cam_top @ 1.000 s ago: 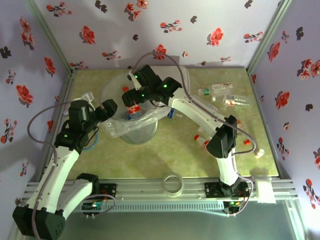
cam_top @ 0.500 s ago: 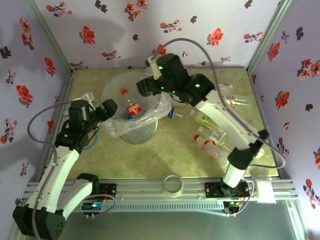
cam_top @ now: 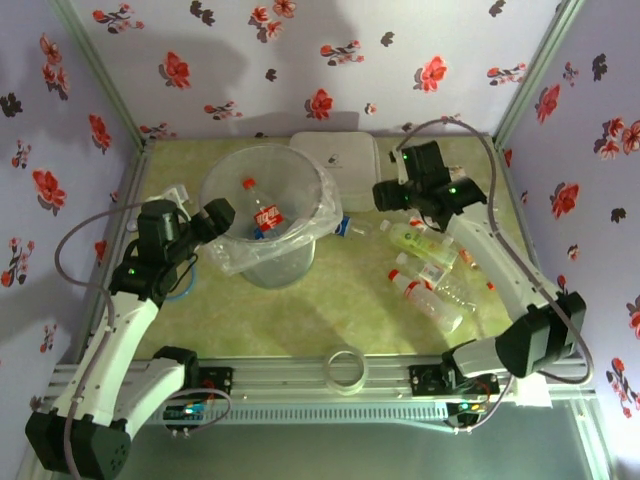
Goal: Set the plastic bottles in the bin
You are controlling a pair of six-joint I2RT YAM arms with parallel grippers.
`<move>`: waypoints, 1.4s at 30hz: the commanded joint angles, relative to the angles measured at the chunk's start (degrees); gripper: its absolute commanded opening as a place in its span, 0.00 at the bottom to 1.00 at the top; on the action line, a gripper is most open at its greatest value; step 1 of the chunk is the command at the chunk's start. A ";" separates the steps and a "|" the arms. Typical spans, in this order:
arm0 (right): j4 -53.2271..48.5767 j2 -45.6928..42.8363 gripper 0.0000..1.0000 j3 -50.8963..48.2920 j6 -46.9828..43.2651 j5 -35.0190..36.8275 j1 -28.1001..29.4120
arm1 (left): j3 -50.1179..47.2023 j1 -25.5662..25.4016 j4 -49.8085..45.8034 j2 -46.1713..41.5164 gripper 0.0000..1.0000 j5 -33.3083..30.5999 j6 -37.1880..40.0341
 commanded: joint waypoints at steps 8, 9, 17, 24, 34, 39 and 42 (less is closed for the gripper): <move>4.70 15.81 0.78 0.86 -11.88 -6.67 -0.45 | 0.94 -0.39 -0.17 -0.08 0.88 -0.97 -0.50; 5.24 17.64 0.78 1.50 -11.72 -8.28 -0.40 | 0.76 -0.38 0.05 -0.32 0.88 -0.95 -0.68; 7.79 27.58 0.83 5.43 -10.74 -12.87 2.81 | 1.69 -0.43 -1.46 -0.13 0.88 -0.95 0.03; 8.00 34.00 0.87 8.55 -9.48 -13.77 5.17 | 1.50 -0.46 -1.17 0.18 0.88 -0.95 -0.11; 8.75 38.23 0.91 8.52 -4.49 -14.22 5.26 | 1.41 -0.46 -0.82 0.84 0.88 -0.95 0.03; 10.07 36.27 0.83 6.83 -2.46 -15.58 5.26 | 1.32 -0.44 -0.75 0.75 0.88 -0.94 -0.01; 10.65 34.70 0.76 5.41 -1.65 -15.67 5.35 | 1.32 -0.46 -0.66 0.84 0.88 -0.87 -0.14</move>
